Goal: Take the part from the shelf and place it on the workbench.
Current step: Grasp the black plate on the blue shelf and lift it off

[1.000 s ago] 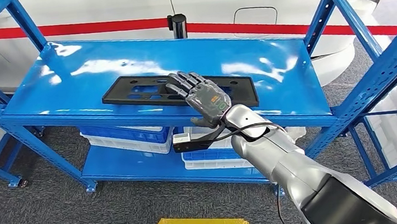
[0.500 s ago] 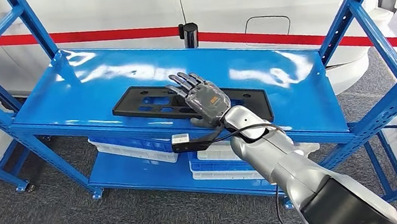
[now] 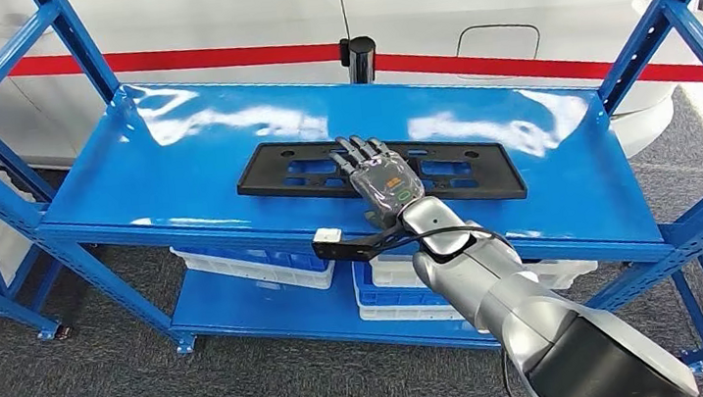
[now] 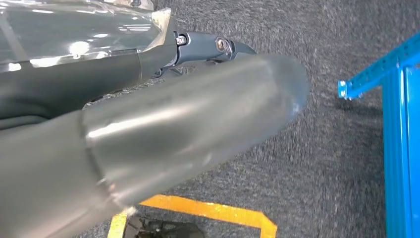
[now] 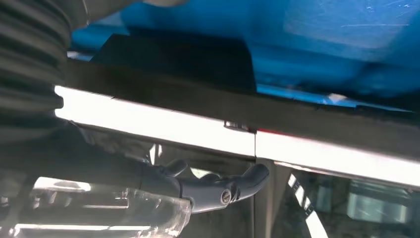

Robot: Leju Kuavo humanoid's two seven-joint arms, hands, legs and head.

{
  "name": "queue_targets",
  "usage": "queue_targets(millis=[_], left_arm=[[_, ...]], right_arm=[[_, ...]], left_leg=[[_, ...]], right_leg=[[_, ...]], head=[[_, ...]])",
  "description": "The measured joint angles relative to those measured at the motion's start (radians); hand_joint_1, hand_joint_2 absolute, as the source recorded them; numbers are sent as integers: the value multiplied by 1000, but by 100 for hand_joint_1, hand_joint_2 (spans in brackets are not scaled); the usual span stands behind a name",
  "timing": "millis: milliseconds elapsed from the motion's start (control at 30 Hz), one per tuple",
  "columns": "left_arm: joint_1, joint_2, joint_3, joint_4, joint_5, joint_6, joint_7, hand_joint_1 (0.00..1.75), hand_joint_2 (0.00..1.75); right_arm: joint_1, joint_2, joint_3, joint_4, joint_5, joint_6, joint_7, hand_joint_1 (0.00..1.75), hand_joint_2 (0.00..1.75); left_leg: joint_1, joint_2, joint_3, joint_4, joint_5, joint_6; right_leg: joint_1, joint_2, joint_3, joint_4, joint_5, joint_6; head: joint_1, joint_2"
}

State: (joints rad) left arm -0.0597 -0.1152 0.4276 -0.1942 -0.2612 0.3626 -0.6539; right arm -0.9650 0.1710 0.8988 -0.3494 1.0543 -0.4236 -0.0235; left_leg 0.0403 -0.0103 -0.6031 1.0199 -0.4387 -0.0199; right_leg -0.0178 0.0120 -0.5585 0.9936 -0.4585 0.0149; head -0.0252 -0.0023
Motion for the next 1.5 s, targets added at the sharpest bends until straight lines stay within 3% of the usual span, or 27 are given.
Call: queue_targets(millis=[200, 300, 367, 433, 467, 867, 1067, 1267, 1500], left_arm=[[0, 1, 7, 0, -3, -10, -1, 0, 0], [0, 1, 10, 0, -4, -6, -2, 0, 0], [0, 1, 12, 0, -5, -6, -2, 0, 0], [-1, 1, 13, 0, -9, -1, -3, 0, 0], [-1, 1, 13, 0, -11, 4, -4, 0, 0], [-1, -2, 15, 0, -33, 13, -5, 0, 0], [-1, -4, 15, 0, -41, 13, -6, 0, 0], [-1, -9, 23, -1, -41, 33, -7, 0, 0], [1, -9, 34, -5, -23, 41, -7, 0, 0]], right_arm=[[-1, 2, -13, 21, 12, -3, 14, 0, 175], [0, 4, -19, 26, 19, -10, 31, 4, 175], [1, 6, -23, 29, 21, -15, 44, 81, 175], [4, 5, -31, 33, 19, -26, 58, 162, 175], [6, 4, -38, 35, 19, -34, 65, 170, 175], [6, -40, -143, 45, 38, -85, 131, 170, 175], [6, -57, -174, 46, 38, -88, 96, 170, 175], [9, -54, -218, 37, 12, -118, -52, 174, 175], [0, -26, -302, -102, -183, -54, -424, 175, 175]], left_leg=[[-5, 0, 5, 0, -7, 12], [-6, 0, 6, 0, -8, 14], [-7, 0, 6, 0, -8, 15], [-7, 0, 6, 0, -7, 16], [-7, 1, 6, 0, -7, 17], [-4, 2, 6, -3, -6, 17], [-4, 2, 6, -4, -6, 17], [-4, 2, 6, -4, -6, 17], [-3, 2, 5, -4, -5, 16]], right_leg=[[-1, -1, 12, -17, 0, 1], [-1, -1, 12, -18, 0, 12], [-2, -1, 12, -18, 0, 22], [-1, -1, 11, -17, 1, 24], [-1, 0, 10, -16, 1, 24], [2, 0, 5, -10, 1, 24], [3, 0, 5, -10, 1, 24], [3, 0, 5, -9, 1, 24], [3, 0, 3, -8, -1, 25]], head=[[1, 0], [0, 0], [0, 0], [0, 0], [0, 0], [0, 0], [0, 0], [0, 0], [0, 0]])
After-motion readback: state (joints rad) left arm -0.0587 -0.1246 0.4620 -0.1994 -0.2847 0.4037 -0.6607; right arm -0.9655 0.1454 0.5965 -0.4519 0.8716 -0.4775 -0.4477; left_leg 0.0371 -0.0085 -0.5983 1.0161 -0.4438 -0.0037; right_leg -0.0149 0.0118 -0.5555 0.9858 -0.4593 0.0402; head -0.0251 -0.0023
